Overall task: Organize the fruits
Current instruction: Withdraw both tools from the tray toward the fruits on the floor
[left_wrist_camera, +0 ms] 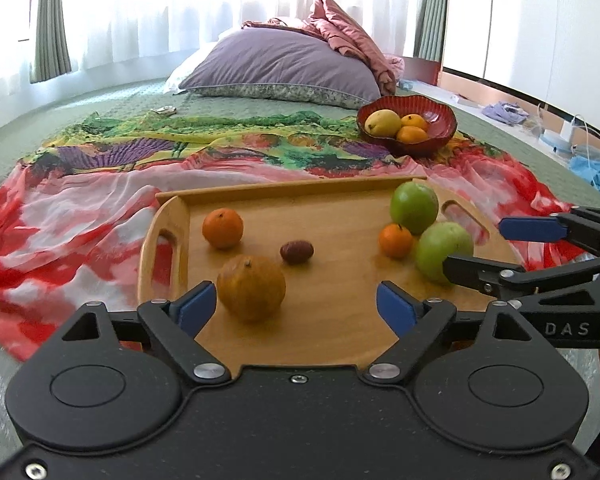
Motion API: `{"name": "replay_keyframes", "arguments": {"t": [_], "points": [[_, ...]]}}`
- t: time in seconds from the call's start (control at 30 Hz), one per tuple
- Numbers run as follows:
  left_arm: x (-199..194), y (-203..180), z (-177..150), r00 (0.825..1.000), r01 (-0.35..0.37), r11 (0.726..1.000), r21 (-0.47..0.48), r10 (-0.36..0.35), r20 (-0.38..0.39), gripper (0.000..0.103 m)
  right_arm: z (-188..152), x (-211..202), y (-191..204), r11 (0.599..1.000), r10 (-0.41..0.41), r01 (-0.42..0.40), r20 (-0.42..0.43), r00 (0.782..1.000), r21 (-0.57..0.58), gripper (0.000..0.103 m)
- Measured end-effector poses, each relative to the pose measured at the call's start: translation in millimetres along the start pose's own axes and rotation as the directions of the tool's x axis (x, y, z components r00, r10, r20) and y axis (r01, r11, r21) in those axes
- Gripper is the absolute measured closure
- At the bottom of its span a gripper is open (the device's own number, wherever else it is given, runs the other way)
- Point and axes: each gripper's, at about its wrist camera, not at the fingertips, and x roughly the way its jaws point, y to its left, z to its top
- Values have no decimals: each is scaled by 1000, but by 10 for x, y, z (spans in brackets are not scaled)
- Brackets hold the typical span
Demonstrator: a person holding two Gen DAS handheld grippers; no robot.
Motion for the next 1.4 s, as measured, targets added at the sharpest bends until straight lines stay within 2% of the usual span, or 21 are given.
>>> {"name": "replay_keyframes", "arguments": {"t": [0.3, 0.57, 0.83, 1.03, 1.1, 1.23, 1.4], "points": [[-145, -48, -412, 999, -23, 999, -38, 24, 27, 10, -459, -209, 145, 999, 0, 2, 37, 999, -44, 2], [-107, -82, -598, 998, -50, 998, -34, 51, 20, 5, -673, -269, 181, 1000, -5, 6, 43, 999, -8, 0], [-57, -98, -730, 997, -73, 997, -21, 73, 10, 4, -863, -258, 216, 998, -64, 62, 65, 996, 28, 0], [-38, -91, -791, 998, -65, 997, -32, 65, -4, 5, -950, -273, 242, 997, -68, 66, 69, 995, 33, 0], [-44, -96, -798, 998, -61, 998, -34, 61, 0, 8, -962, -285, 250, 997, -67, 64, 76, 995, 40, 0], [-70, -136, -797, 998, -60, 998, -27, 60, 14, 22, -958, -302, 262, 997, -54, 50, 87, 995, 53, 1], [-63, -159, -784, 999, -40, 999, -27, 41, 8, 40, -955, -283, 293, 997, -41, 36, 76, 996, 67, 10]]}}
